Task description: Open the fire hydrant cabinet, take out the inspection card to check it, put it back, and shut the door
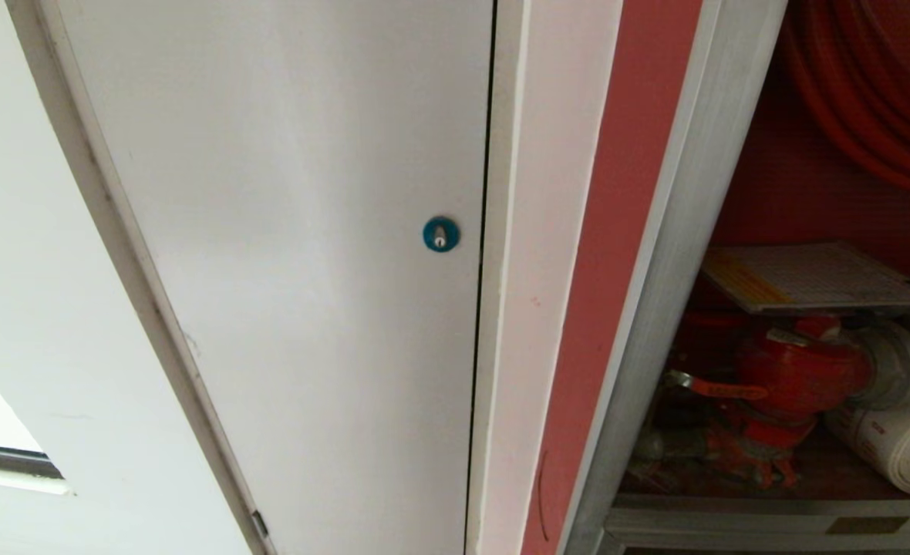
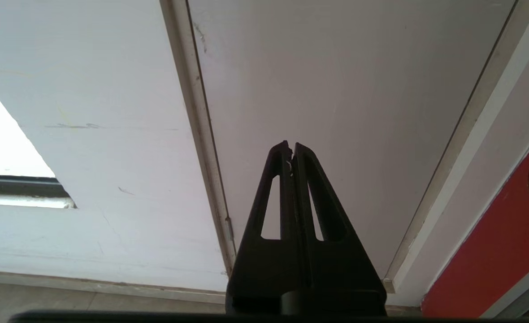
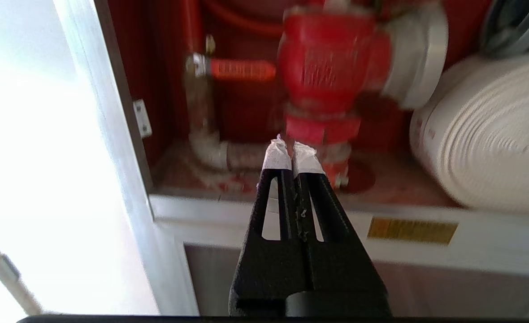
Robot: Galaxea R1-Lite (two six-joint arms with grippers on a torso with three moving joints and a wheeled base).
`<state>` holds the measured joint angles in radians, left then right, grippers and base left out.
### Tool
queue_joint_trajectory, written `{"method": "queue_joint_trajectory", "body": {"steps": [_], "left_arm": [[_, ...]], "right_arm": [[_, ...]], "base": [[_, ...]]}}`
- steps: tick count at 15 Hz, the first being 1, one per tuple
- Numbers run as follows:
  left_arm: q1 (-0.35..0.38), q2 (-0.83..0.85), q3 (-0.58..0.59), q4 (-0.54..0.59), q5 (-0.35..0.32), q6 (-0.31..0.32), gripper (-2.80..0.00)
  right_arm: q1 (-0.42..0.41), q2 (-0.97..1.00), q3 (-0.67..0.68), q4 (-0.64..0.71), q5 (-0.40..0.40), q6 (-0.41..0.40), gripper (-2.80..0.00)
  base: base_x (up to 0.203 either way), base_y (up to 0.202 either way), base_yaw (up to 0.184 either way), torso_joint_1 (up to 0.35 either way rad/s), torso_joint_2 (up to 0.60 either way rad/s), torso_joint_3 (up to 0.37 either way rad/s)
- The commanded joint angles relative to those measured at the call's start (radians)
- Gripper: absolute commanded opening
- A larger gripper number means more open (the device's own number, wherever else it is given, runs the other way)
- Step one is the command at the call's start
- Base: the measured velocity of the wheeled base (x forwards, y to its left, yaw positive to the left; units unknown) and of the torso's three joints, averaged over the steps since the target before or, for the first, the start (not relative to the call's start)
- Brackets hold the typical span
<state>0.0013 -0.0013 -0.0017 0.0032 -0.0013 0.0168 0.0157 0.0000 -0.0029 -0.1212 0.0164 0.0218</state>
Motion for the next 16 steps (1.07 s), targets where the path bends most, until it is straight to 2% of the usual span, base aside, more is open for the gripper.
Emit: {"method": "queue_joint_trajectory", "body": {"steps": [1,5,16], "left_arm": [[0.000,0.001,0.000,0.000,0.000,0.000,-2.80],[0.000,0.001,0.000,0.000,0.000,0.000,-2.80],[0.000,0.001,0.000,0.000,0.000,0.000,-2.80]], "right_arm": [[0.000,0.001,0.008,0.031,0.000,0.006,-2.80],[0.000,0.002,0.008,0.106,-0.010,0.018,-2.80],[0.000,0.002,0.008,0.106,-0.012,0.018,-2.80]], "base": [[0.000,0.000,0.000,0.000,0.00,0.000],[0.000,0.000,0.000,0.000,0.00,0.000],[0.000,0.000,0.000,0.000,0.00,0.000]]}}
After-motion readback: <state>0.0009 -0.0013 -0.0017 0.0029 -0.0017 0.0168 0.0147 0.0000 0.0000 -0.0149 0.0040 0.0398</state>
